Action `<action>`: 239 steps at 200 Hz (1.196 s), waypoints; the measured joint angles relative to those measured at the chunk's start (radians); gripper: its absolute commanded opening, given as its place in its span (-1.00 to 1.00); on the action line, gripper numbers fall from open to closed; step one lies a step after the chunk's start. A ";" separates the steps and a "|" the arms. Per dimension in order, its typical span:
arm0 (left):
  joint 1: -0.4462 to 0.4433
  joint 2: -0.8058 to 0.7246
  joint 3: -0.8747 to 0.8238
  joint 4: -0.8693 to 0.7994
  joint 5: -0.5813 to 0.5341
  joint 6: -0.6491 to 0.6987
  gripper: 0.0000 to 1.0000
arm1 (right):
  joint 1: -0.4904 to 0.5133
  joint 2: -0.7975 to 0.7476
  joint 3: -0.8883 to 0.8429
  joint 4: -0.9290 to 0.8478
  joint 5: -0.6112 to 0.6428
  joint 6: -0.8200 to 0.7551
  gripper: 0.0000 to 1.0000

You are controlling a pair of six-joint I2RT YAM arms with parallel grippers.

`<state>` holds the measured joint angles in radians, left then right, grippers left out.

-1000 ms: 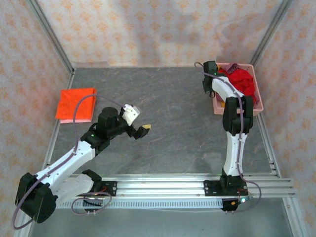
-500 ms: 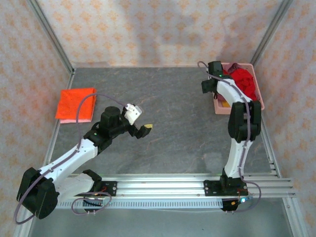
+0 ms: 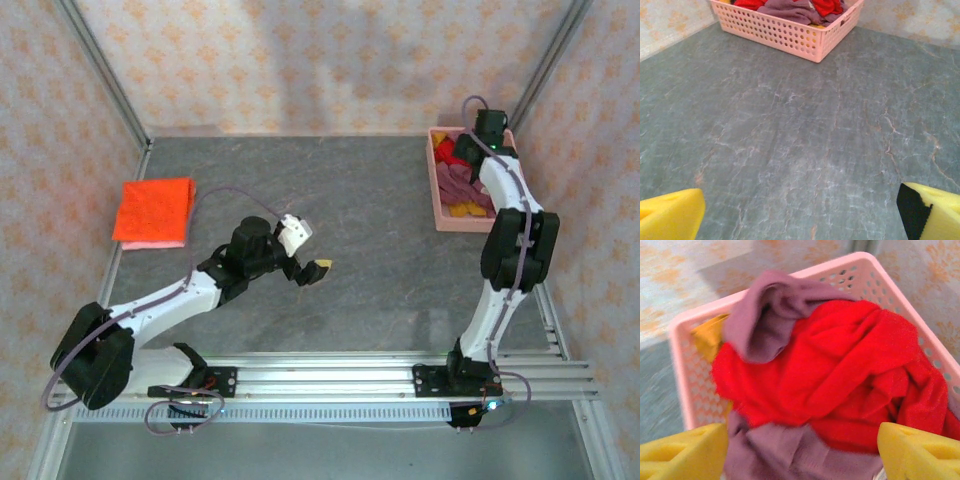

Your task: Fold and stack the t-shirts

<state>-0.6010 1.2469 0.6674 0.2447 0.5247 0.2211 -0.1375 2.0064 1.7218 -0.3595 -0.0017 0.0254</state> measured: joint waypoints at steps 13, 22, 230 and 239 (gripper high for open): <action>-0.012 0.017 0.018 0.009 0.003 -0.005 1.00 | -0.026 0.061 0.058 -0.009 -0.013 0.025 0.38; -0.021 0.024 0.027 0.014 0.004 -0.007 1.00 | -0.039 0.101 0.098 -0.026 -0.023 0.043 0.35; -0.040 0.034 0.050 0.040 0.013 -0.011 1.00 | 0.065 -0.328 0.083 -0.058 -0.143 0.011 -1.00; -0.040 0.034 0.047 0.048 0.010 -0.011 1.00 | 0.068 -0.335 0.110 -0.072 -0.172 0.013 -1.00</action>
<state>-0.6415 1.2808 0.7143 0.2932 0.5350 0.2104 -0.0692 1.6714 1.8317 -0.4320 -0.1734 0.0383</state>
